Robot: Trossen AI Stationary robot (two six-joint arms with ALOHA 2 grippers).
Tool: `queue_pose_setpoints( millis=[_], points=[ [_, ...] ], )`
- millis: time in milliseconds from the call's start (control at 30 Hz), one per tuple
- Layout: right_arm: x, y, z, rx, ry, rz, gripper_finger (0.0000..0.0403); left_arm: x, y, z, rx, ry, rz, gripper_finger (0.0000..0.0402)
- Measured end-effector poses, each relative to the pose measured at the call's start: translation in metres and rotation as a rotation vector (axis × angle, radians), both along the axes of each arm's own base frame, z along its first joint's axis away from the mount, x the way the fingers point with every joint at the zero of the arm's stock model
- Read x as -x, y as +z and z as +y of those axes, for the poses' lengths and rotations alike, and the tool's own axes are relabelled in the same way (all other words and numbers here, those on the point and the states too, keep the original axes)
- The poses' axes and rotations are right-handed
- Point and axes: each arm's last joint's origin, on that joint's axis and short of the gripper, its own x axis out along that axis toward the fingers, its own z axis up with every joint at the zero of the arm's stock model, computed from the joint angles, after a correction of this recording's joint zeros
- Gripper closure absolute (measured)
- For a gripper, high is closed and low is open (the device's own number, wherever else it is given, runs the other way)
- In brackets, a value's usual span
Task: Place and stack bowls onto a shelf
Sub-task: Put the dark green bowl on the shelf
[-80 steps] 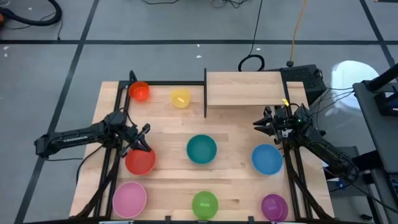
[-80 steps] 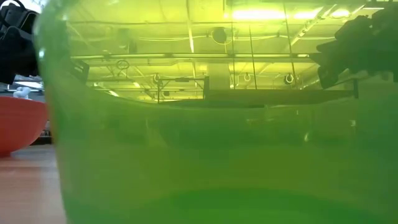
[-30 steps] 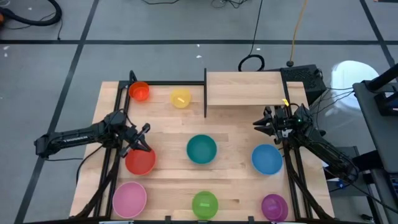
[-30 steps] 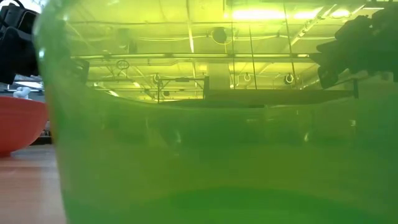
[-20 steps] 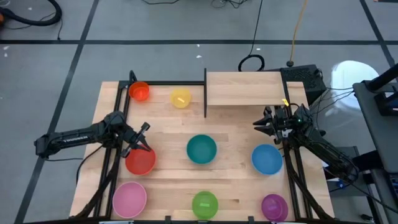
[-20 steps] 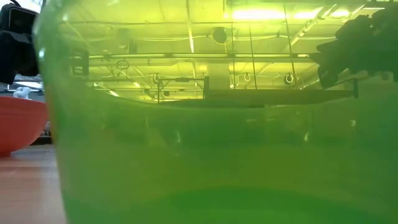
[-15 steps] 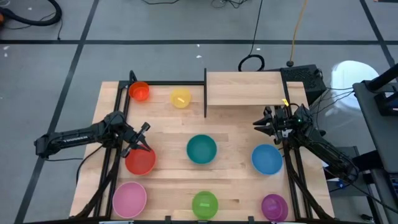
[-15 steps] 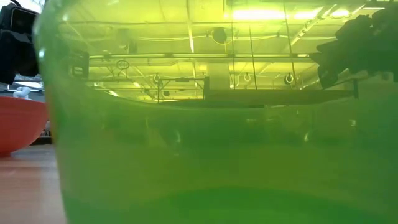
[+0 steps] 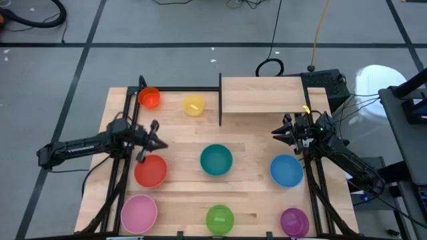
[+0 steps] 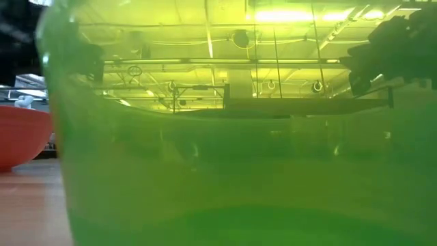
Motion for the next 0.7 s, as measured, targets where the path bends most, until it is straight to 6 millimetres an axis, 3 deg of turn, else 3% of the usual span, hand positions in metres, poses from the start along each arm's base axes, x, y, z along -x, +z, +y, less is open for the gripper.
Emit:
queue_pose_setpoints(
  millis=[233, 433, 600, 700],
  points=[
    [0.001, 0.011, 0.001, 0.080, 0.004, -0.092, 0.0305, 0.002, 0.049, 0.000, 0.084, 0.041, -0.035, 0.0371],
    [0.003, 0.020, 0.003, 0.156, 0.005, -0.175, 0.0305, 0.003, 0.105, 0.000, 0.149, 0.052, 0.187, 0.0371],
    [0.004, 0.024, 0.004, 0.188, 0.006, -0.210, 0.0305, -0.006, 0.152, 0.003, 0.144, 0.053, 0.285, 0.0371],
    [0.004, 0.024, 0.005, 0.193, 0.027, -0.207, 0.0305, -0.015, 0.169, 0.006, 0.180, 0.057, 0.424, 0.0371]
  ],
)
